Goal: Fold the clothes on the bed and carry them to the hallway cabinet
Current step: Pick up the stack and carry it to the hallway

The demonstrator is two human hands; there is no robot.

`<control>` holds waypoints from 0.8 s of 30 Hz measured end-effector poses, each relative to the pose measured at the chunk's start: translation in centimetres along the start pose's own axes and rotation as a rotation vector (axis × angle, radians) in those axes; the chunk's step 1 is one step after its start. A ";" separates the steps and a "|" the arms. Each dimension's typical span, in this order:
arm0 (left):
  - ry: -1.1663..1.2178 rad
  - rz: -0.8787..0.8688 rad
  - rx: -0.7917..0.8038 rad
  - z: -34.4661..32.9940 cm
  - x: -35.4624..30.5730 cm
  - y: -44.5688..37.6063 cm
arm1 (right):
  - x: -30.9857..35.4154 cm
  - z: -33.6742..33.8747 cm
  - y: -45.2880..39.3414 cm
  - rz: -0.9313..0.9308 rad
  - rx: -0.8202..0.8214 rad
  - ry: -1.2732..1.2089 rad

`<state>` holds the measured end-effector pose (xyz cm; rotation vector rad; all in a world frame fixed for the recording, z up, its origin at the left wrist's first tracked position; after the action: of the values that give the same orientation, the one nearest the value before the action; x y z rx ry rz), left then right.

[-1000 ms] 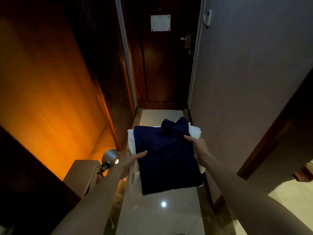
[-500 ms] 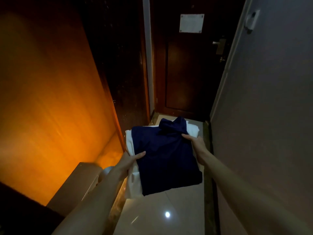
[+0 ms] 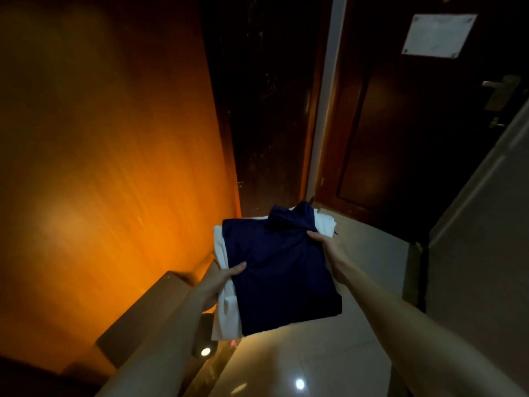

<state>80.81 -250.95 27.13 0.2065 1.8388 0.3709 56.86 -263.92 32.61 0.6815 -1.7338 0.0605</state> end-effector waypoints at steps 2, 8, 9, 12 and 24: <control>-0.006 -0.004 -0.035 1.2 -0.8 -1.0 | 0.4 -1.1 -2.9 -0.016 0.050 0.019; 0.076 0.004 -0.213 4.8 -1.9 -3.8 | 1.0 -3.9 -11.6 -0.071 0.183 0.103; 0.099 0.013 -0.244 5.4 -1.9 -4.3 | 1.1 -4.4 -13.1 -0.092 0.220 0.115; 0.162 0.016 -0.357 7.2 -1.7 -5.3 | 1.5 -6.5 -17.0 -0.152 0.356 0.138; 0.289 -0.106 -0.830 8.4 -1.4 -9.3 | 3.0 -12.1 -29.4 -0.289 0.790 0.294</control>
<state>89.68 -258.85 22.87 -0.5364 1.8082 1.0881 80.93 -284.71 29.64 1.4132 -1.2814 0.6364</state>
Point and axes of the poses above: each hand's wrist, its own y-axis away from the middle knuckle, its own z-axis out of the back of the hand, x = y × z, the point moved 9 cm from there along -y, towards the middle knuckle, and after that the axes turned 12 degrees about x, right-handed, at the moved point
